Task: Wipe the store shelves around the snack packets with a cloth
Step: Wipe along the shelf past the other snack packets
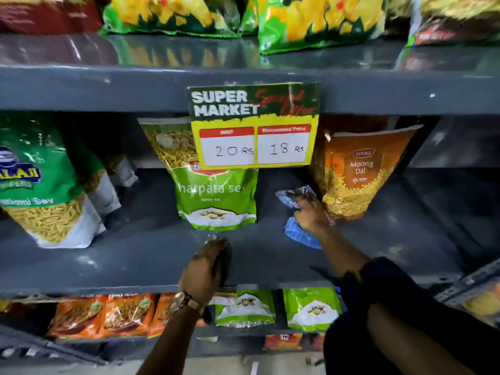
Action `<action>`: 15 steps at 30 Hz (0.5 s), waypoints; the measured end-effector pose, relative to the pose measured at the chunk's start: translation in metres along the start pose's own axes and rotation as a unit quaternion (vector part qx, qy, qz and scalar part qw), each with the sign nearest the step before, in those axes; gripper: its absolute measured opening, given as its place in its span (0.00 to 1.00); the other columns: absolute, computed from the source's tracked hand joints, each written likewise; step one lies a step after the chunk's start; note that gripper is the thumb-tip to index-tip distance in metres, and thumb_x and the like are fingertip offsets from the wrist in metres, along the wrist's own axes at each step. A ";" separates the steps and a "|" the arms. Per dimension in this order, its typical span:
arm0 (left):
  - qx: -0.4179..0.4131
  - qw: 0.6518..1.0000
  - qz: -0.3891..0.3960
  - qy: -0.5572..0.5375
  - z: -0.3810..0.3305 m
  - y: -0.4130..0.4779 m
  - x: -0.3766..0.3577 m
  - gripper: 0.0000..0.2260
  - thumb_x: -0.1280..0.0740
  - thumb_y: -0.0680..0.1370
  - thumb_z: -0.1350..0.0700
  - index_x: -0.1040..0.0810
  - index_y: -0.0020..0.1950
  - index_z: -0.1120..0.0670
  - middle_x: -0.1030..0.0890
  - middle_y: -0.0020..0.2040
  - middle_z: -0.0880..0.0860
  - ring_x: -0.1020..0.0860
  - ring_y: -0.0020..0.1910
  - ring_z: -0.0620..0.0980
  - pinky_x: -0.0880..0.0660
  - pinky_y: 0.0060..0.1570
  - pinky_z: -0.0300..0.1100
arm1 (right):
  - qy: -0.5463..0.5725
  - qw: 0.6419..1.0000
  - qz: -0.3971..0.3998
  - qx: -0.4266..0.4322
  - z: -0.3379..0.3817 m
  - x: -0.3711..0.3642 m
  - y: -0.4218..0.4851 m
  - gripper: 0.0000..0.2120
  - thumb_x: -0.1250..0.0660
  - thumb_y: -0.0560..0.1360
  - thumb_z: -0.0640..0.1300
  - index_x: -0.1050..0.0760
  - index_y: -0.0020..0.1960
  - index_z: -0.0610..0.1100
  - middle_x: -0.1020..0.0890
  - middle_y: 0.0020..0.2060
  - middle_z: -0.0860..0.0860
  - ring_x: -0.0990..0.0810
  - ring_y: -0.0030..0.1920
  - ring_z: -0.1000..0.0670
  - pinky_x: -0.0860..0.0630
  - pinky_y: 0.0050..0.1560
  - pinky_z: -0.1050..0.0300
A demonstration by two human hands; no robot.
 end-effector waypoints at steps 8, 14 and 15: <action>0.016 0.998 -0.017 0.051 -0.002 -0.003 -0.004 0.22 0.48 0.72 0.53 0.25 0.63 0.51 0.23 0.64 0.52 0.26 0.64 0.50 0.30 0.61 0.41 | 0.106 0.962 0.061 0.245 -0.005 -0.019 -0.052 0.31 0.47 0.61 0.31 0.24 0.59 0.48 0.22 0.62 0.48 0.28 0.66 0.51 0.39 0.71 0.55; 0.025 0.998 -0.034 0.055 -0.013 -0.003 0.000 0.22 0.48 0.70 0.55 0.23 0.60 0.54 0.20 0.60 0.56 0.23 0.59 0.54 0.32 0.59 0.40 | 0.183 0.930 0.147 0.284 -0.020 -0.014 -0.125 0.33 0.46 0.57 0.30 0.22 0.57 0.50 0.23 0.59 0.58 0.34 0.63 0.70 0.44 0.70 0.69; 0.032 0.997 -0.032 0.057 -0.014 -0.003 0.000 0.23 0.48 0.70 0.55 0.23 0.60 0.54 0.20 0.60 0.56 0.22 0.58 0.56 0.31 0.59 0.41 | 0.193 0.926 0.156 0.284 -0.024 -0.011 -0.135 0.33 0.46 0.56 0.30 0.21 0.56 0.49 0.22 0.58 0.57 0.34 0.63 0.70 0.44 0.69 0.70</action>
Point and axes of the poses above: each hand's wrist, its own y-axis towards the middle knuckle, its own x-axis out of the back of the hand, z = x × y, the point moved 5 cm from there along y, towards the middle knuckle
